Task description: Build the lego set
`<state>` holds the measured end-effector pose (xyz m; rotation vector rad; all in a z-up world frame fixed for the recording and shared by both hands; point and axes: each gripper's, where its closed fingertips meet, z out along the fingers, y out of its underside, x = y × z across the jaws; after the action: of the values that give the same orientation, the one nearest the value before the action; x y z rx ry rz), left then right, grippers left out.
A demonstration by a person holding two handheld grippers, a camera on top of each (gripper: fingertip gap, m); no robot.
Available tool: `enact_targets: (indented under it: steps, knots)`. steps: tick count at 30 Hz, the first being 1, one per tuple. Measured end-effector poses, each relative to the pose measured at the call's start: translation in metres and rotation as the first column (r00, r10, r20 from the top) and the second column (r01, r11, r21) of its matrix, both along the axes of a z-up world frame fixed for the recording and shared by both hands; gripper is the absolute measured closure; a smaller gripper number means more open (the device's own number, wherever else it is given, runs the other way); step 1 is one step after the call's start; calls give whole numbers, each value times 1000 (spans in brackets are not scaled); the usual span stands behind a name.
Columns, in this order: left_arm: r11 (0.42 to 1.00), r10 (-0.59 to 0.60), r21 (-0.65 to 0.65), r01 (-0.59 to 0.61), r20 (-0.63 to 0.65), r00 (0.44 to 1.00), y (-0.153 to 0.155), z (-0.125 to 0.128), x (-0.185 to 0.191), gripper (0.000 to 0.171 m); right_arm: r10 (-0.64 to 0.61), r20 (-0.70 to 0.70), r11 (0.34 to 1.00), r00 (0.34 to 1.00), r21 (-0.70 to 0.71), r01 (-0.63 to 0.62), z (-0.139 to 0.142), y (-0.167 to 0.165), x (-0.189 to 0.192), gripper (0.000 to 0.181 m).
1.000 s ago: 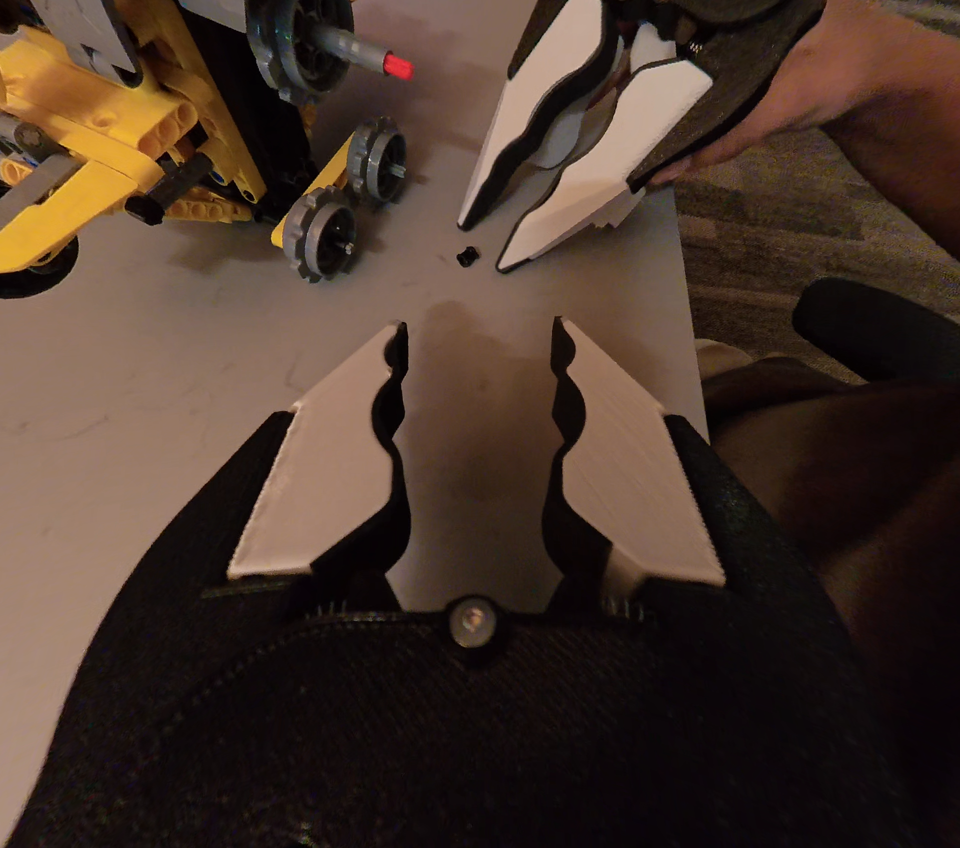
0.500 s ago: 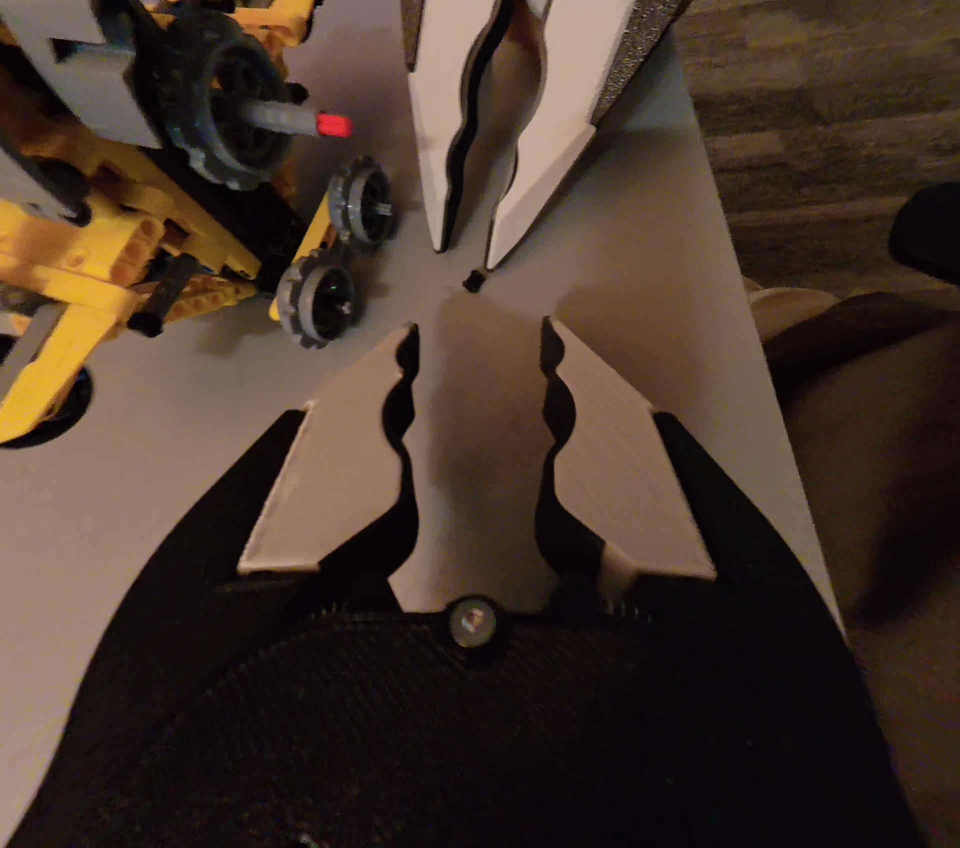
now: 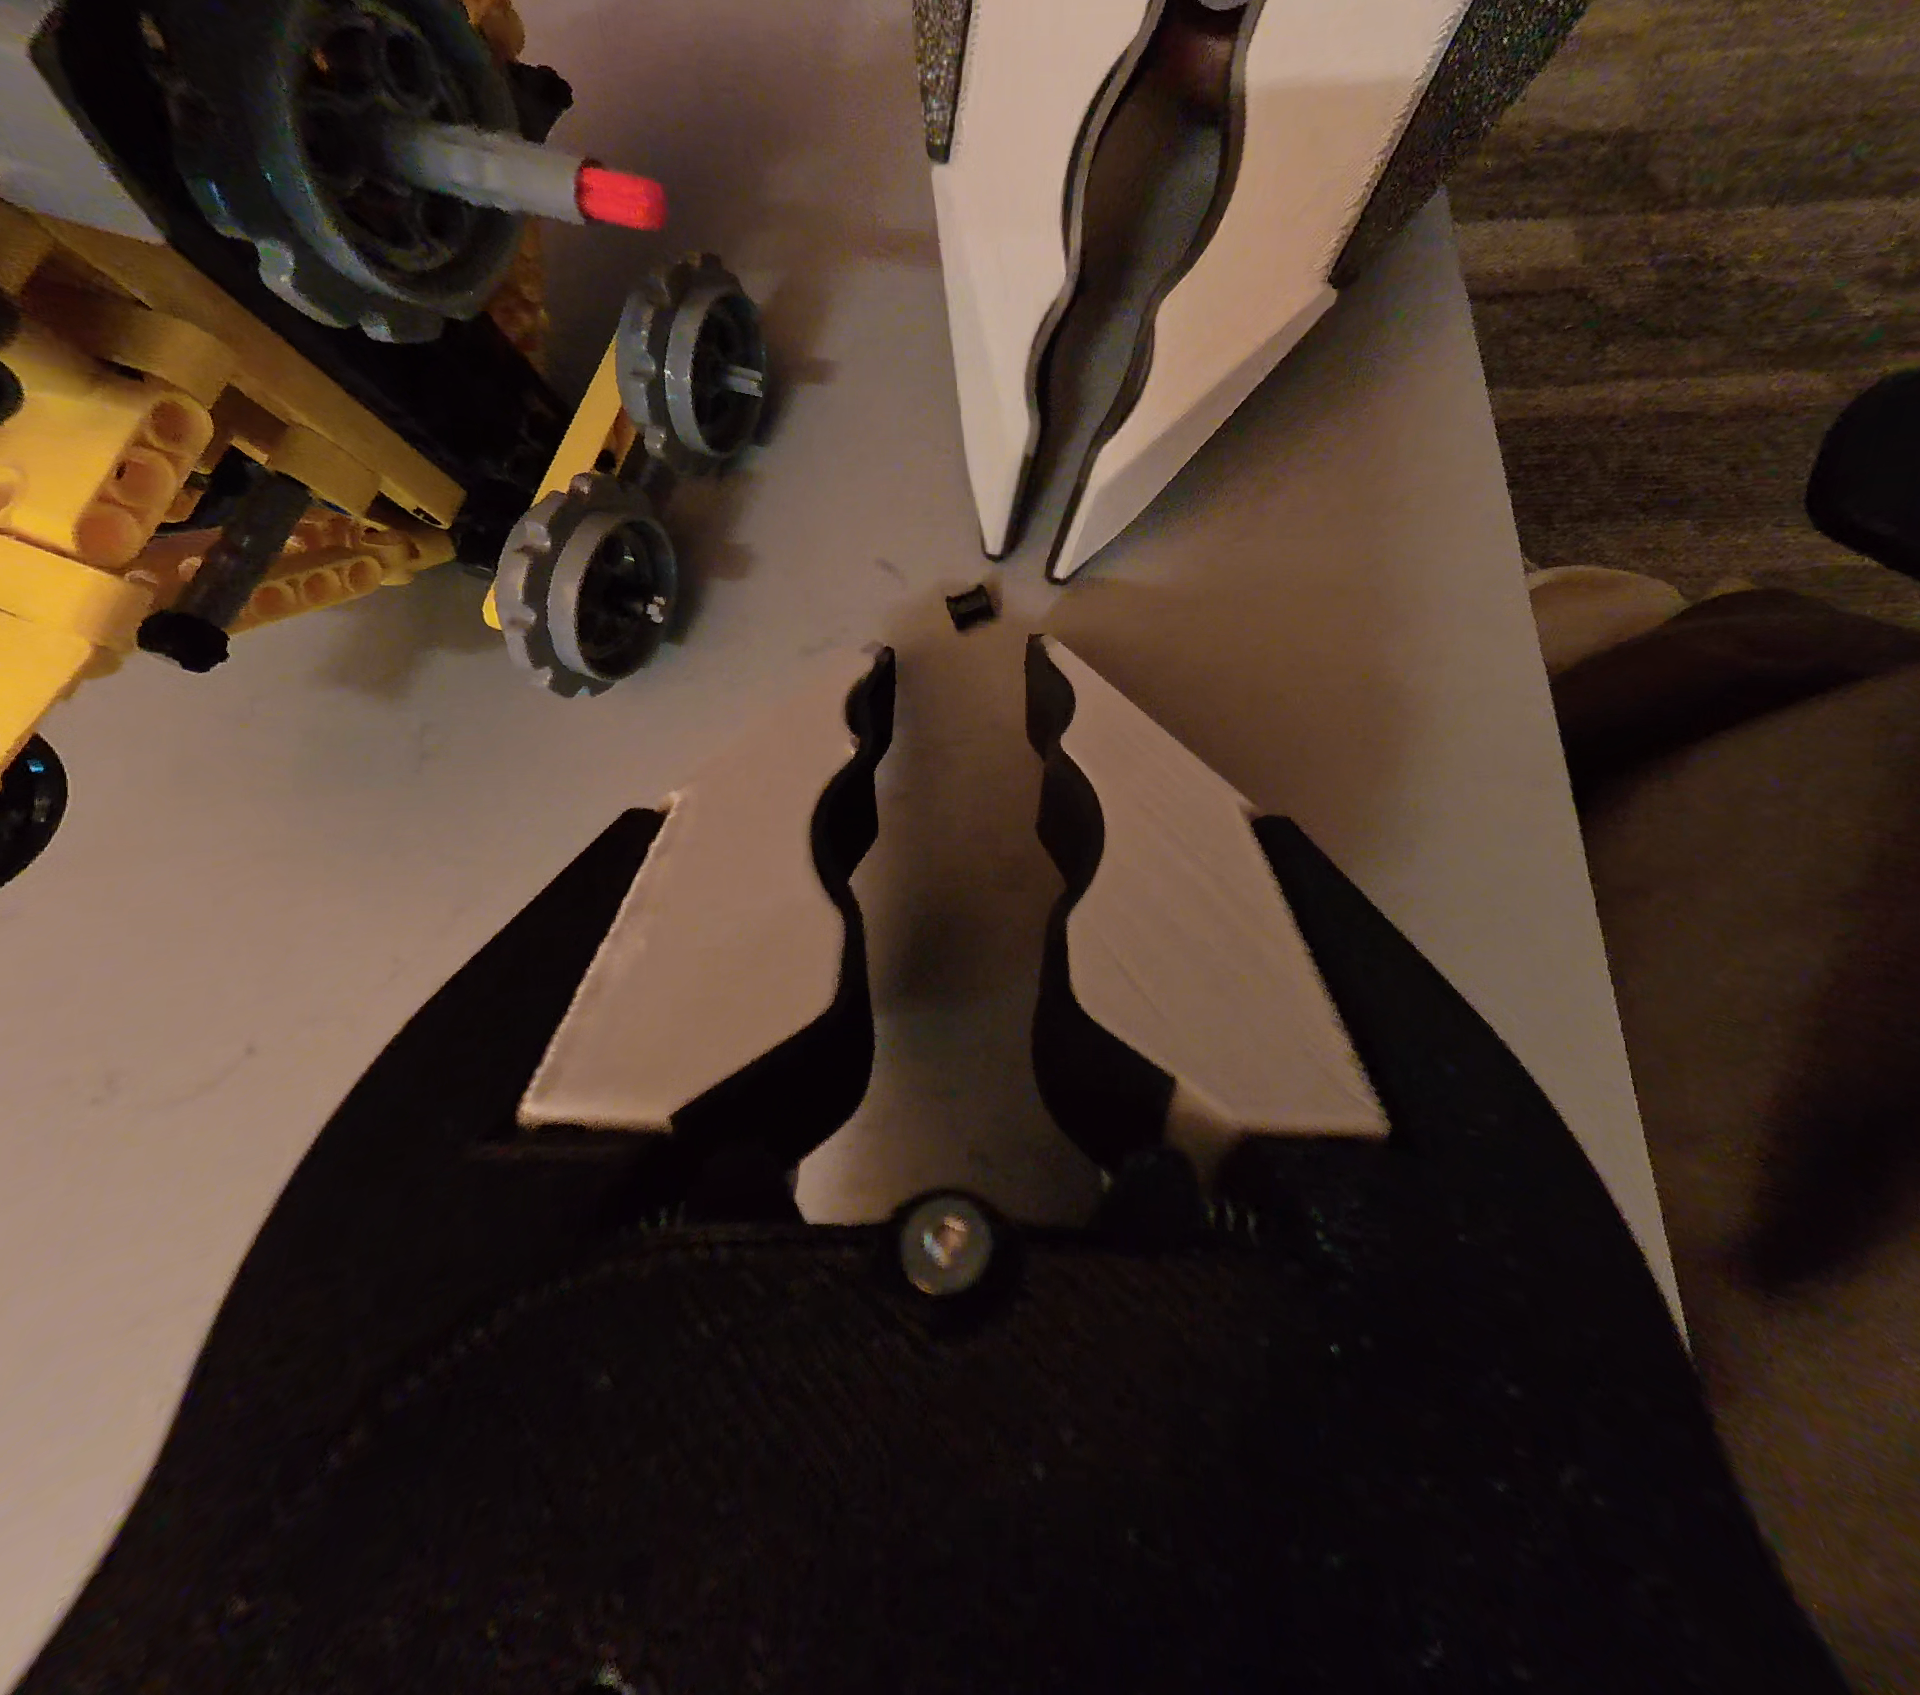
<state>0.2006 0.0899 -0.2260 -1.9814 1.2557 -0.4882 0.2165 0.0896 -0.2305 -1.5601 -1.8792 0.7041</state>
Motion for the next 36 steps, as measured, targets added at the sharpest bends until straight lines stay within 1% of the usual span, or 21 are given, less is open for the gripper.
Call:
enact_targets:
  steps: [2, 3, 6, 10, 13, 16, 19, 22, 24, 26, 28, 30, 32, 36]
  knots:
    - [1000, -3, -3, 3, 7, 1000, -1, 1, 0, 155, -20, -9, 1000, 1000, -7, 20, 1, 3, 0, 172]
    - [1000, -8, -7, 8, 9, 1000, -1, 1, 1, 160, -19, -11, 1000, 1000, -13, 19, 2, 4, 0, 171]
    - [1000, -20, -18, 20, 0, 1000, -3, -1, 1, 166, 12, -13, 1000, 1000, -6, -12, 2, 6, -4, 167]
    - [999, -41, -19, 41, -11, 999, -6, -3, 3, 168, 71, -1, 997, 997, -20, -71, 1, 3, -13, 164]
    - [998, -50, -29, 49, -15, 999, -8, -4, 3, 171, 109, 9, 992, 994, -58, -108, 0, 0, -16, 166]
    - [998, -51, -37, 50, -12, 999, -8, -4, 3, 171, 112, 11, 989, 994, -95, -111, 0, 0, -16, 170]
    - [998, -52, -47, 51, -7, 999, -9, -4, 3, 171, 106, 8, 992, 994, -70, -105, 0, 0, -16, 172]
    - [999, -40, -35, 40, -9, 999, -7, -4, 3, 166, 54, -13, 999, 998, 9, -53, 2, 6, -13, 172]
    - [1000, -22, -12, 22, -2, 1000, -4, -1, 1, 164, -14, -97, 986, 995, 162, 29, 15, 16, -13, 172]
    - [1000, -3, 3, 3, 17, 1000, -2, 2, 0, 163, -42, -229, 930, 972, 345, 122, 38, 22, -10, 172]
    - [1000, 11, 3, -12, 44, 999, 1, 6, 0, 162, -40, -301, 872, 953, 456, 180, 51, 19, -5, 172]
    - [1000, 19, -6, -18, 82, 996, 3, 11, 1, 162, -59, -314, 829, 948, 514, 221, 53, 17, 1, 172]
    - [1000, 21, -15, -19, 116, 993, 3, 15, 3, 161, -52, -342, 799, 938, 549, 244, 57, 14, 4, 172]
    - [1000, 22, -11, -21, 119, 993, 4, 16, 4, 160, -65, -375, 797, 925, 538, 274, 60, 12, 7, 172]
